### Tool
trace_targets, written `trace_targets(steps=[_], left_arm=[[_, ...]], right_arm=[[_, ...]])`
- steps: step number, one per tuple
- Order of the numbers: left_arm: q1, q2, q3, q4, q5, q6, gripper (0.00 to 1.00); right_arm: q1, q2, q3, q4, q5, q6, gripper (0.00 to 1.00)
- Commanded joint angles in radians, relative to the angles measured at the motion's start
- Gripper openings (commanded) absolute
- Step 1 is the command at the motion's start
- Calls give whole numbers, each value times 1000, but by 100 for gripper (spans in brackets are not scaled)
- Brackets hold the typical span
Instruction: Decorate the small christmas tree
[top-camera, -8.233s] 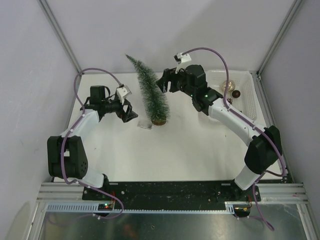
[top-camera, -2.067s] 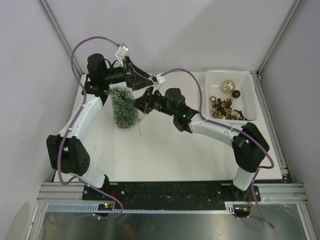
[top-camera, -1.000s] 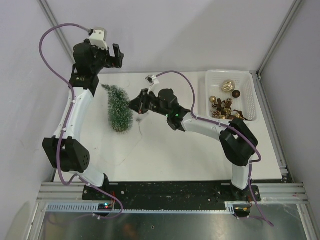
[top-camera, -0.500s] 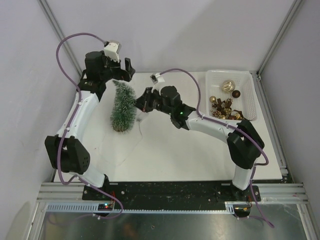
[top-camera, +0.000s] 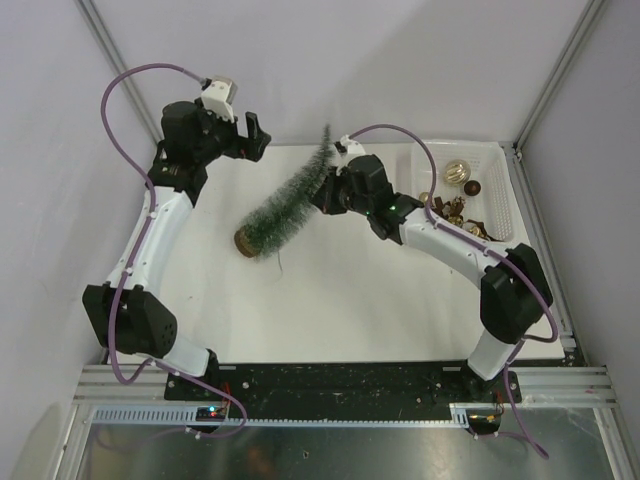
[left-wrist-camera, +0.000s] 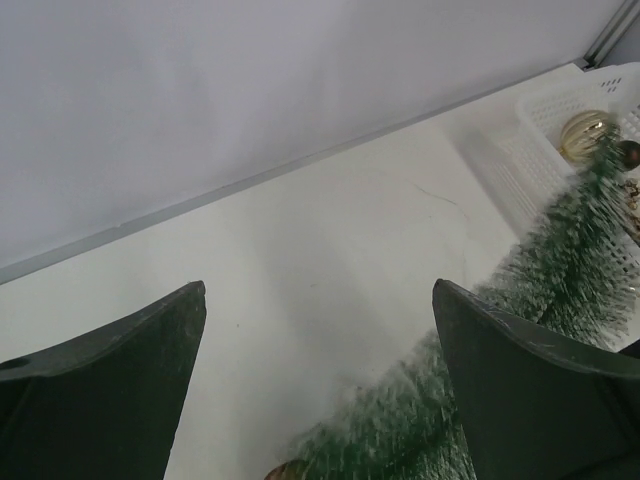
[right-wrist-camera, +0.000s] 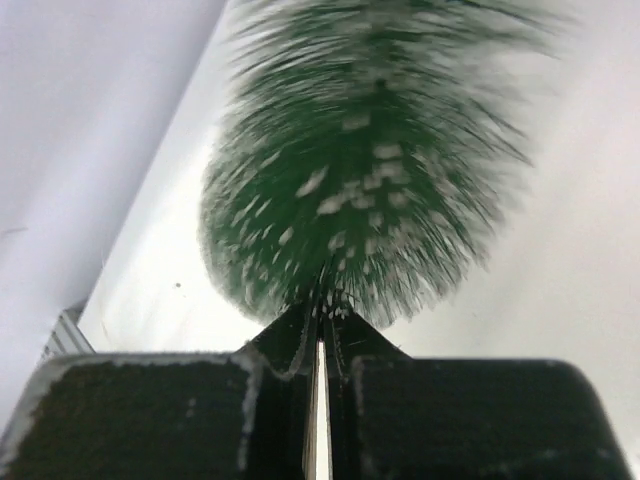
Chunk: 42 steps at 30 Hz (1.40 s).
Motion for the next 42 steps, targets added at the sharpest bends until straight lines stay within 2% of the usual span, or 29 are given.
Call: trace_targets(steps=[1,11,18,22,26,32,42], left_arm=[[-4,-56,27,-11,15,-16,100],[-3,-75,14,-51,21,-1,100],[-7,-122,-128,-66,195,4,100],[-9,-171,-220,-70,295,-13,100],[-15,-189,-297,-70,355,-18,100],[-24,-195,-352,-70,319,20,100],[-23,-190,-392,-71,289,60,100]], right_arm=[[-29,-83,-1,-160,-15,-73,0],[-62,-137,-1,-222,-58,-92,0],[-26,-132,3,-183,-4,-56,0],[20,-133,36,-216,141,-89,0],[80,-141,83,-257,308,-201,0],[135,-146,125,-311,446,-315,0],[233,-175,118,-267,723,-532,0]])
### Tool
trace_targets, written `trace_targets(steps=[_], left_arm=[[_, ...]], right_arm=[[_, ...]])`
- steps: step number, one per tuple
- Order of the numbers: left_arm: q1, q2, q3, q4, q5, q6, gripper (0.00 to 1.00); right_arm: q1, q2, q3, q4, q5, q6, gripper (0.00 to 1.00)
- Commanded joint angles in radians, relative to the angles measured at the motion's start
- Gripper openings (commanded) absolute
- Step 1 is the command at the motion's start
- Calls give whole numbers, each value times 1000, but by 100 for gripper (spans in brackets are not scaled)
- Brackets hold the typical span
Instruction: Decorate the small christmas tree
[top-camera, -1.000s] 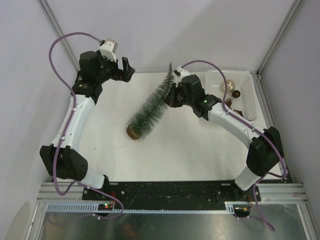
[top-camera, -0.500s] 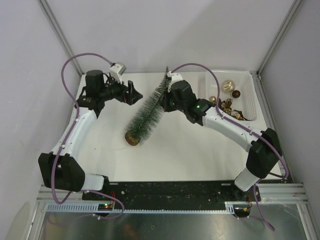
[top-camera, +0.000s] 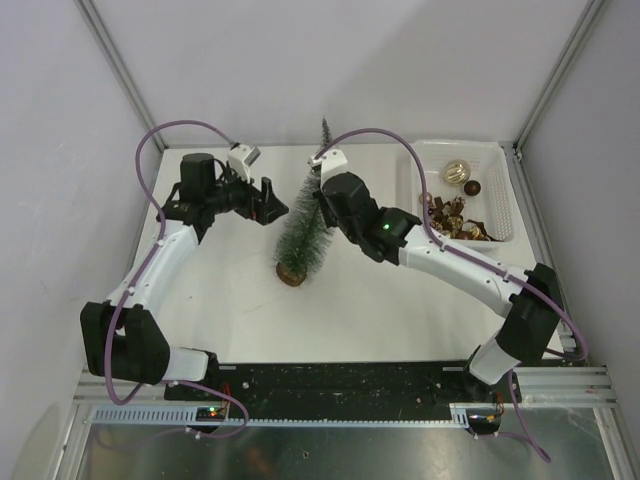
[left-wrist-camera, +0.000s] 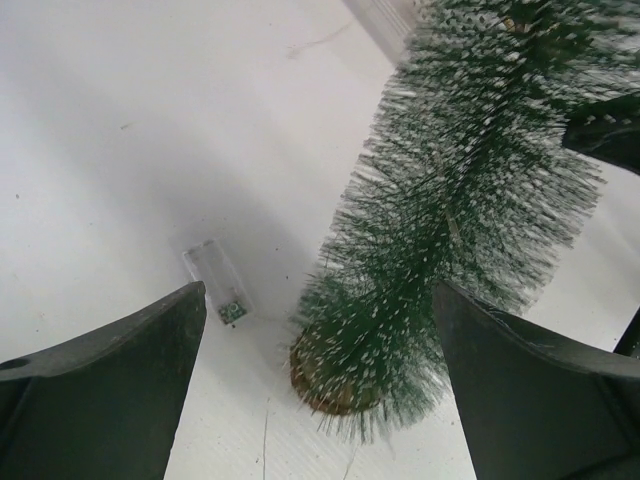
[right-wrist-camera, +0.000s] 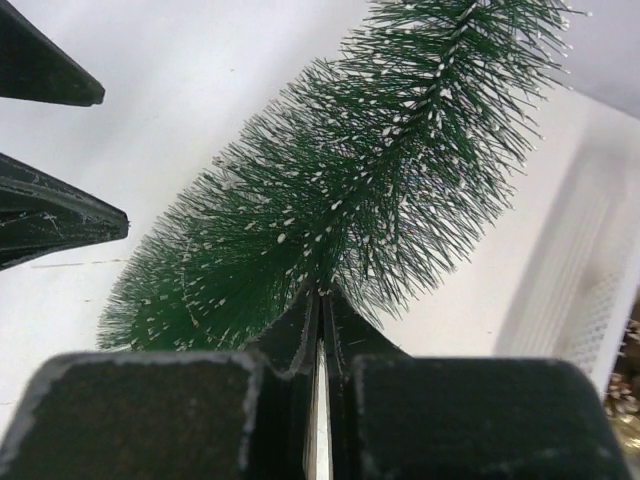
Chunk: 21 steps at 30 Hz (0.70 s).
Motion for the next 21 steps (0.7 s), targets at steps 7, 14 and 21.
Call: trace_targets(steps=[7,14,21], left_arm=[[-5,-37,-3,16,-20,25,100],[-5,-36,-4,15,-34,22,100],[-4,-46,-12,16,-51,33,100]], right_arm=[[56,-65,56,70,305,-315,0],[68,-16,128,26,305,-375,0],[101,13,137,2,233,-313,0]])
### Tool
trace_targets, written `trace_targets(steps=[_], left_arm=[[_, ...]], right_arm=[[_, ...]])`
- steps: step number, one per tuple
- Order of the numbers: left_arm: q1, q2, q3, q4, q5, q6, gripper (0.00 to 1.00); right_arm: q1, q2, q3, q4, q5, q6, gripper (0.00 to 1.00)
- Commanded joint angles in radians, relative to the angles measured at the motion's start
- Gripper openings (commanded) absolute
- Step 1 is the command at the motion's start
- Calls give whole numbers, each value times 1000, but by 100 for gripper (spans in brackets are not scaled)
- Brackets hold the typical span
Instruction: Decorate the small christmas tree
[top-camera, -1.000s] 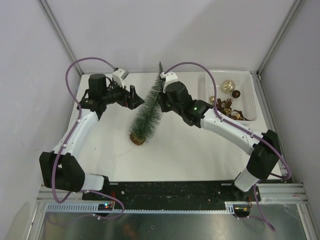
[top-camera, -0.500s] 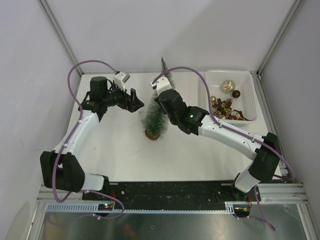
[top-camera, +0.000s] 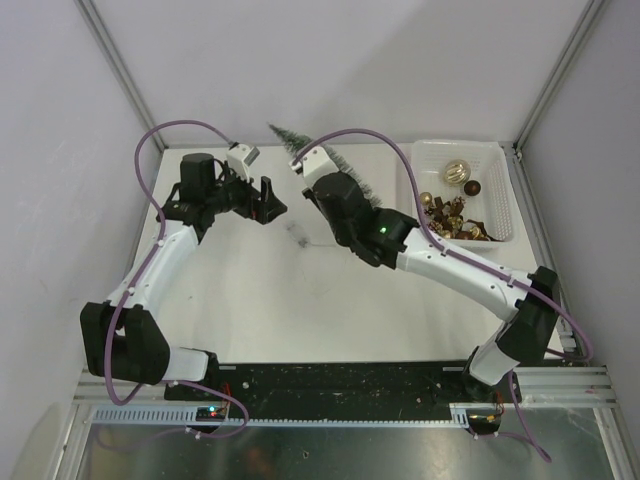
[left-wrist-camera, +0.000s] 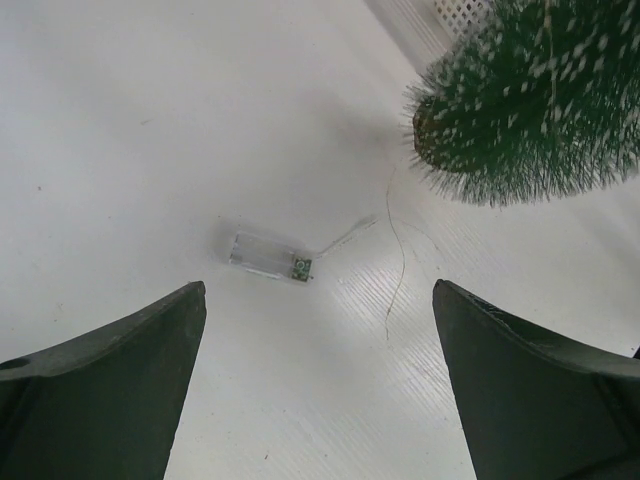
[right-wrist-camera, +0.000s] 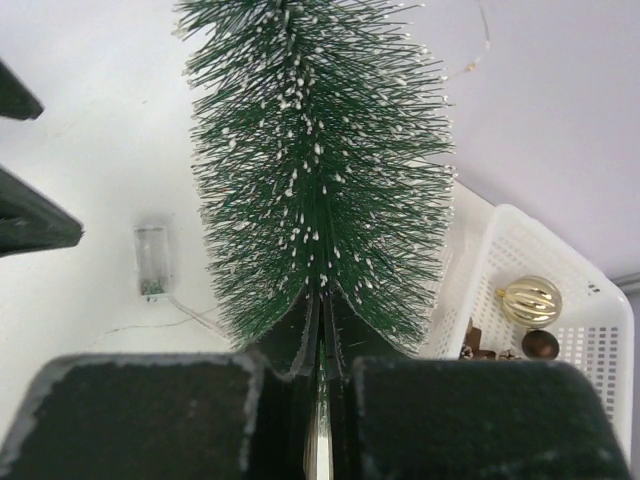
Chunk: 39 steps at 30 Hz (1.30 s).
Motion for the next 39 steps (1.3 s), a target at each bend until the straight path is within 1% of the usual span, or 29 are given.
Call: trace_targets(steps=[1,5,8,13,23,30,39], left_arm=[[-4,-48,-11,17,-19,32,100],[-4,-45,-7,16,-22,34,100],[-3,-40,-3,16,-20,28,100],[-4,-41,1,16,-23,25,100],[-3,-53,-1,11,-39,36,100],[-3,-51,6,8,-40,39,100],[-3,-54,4,7,-39,36,100]], right_arm=[[20,13,31,-2,-35,41,0],[21,-18,-15,1,-63,89,0],[20,-65,-50,34,-97,118,0],[23,-121,-82,88,-149,126,0],[39,-97,-139,78,-261,184,0],[49,-98,-203,72,-254,222,0],[52,-105,-209,99,-190,206,0]])
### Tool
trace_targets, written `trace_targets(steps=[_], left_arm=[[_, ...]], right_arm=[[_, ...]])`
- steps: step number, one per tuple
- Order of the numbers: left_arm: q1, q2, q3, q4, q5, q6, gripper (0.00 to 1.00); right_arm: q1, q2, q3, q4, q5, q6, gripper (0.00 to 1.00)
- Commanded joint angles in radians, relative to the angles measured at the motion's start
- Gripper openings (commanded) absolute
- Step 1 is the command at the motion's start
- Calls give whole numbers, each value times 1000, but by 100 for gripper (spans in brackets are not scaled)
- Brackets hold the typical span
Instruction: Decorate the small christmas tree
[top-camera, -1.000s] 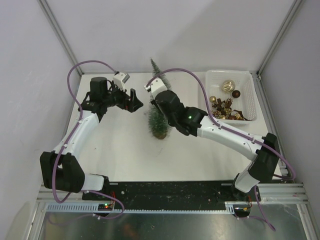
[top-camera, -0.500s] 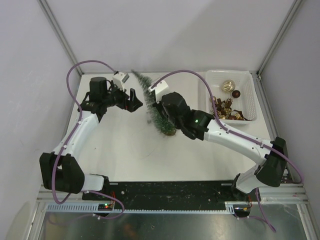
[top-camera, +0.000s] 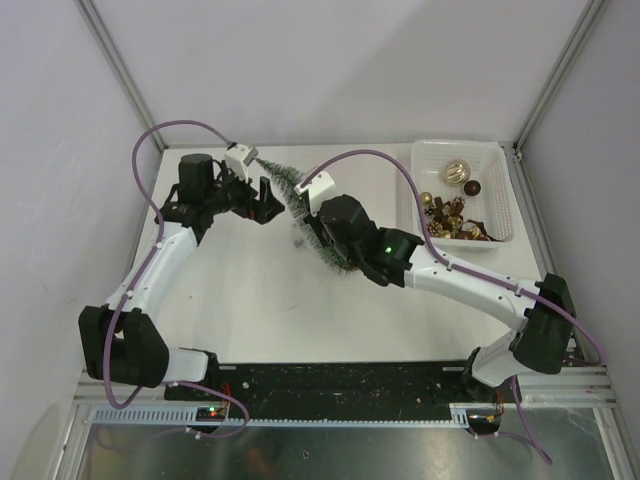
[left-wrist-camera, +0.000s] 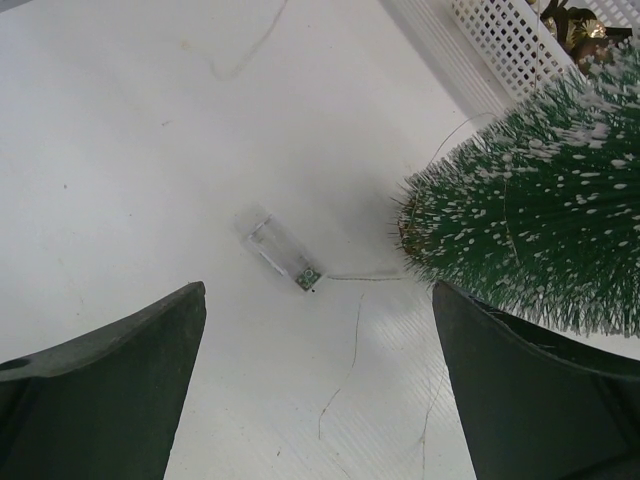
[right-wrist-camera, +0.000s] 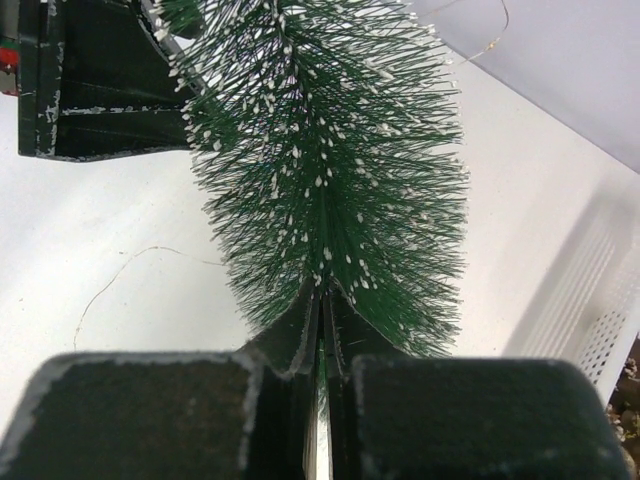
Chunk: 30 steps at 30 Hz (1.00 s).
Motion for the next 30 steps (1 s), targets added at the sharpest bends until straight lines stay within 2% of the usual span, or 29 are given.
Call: trace_targets(steps=[1,6,13,22,25,30], left_arm=[[-4,-39,10,7,-1,21,100],[-4,-35,8,7,1,18,100],[-4,-21,30,5,0,-3,100],[-4,-9,53,6,-5,-20,100],[-4,-7,53,7,-6,-17,100],[-4,2,56,7,-10,-15,100]], right_arm=[[4,-17,-7,21,71,15,0],[-38,-27,-7,-14,161,62,0],[-151,-84,-8,-54,117,150,0],[-152,-118,-70,-64,111,169,1],[-142,-137,-93,-65,107,166,11],[-138,-165,-99,-78,86,168,35]])
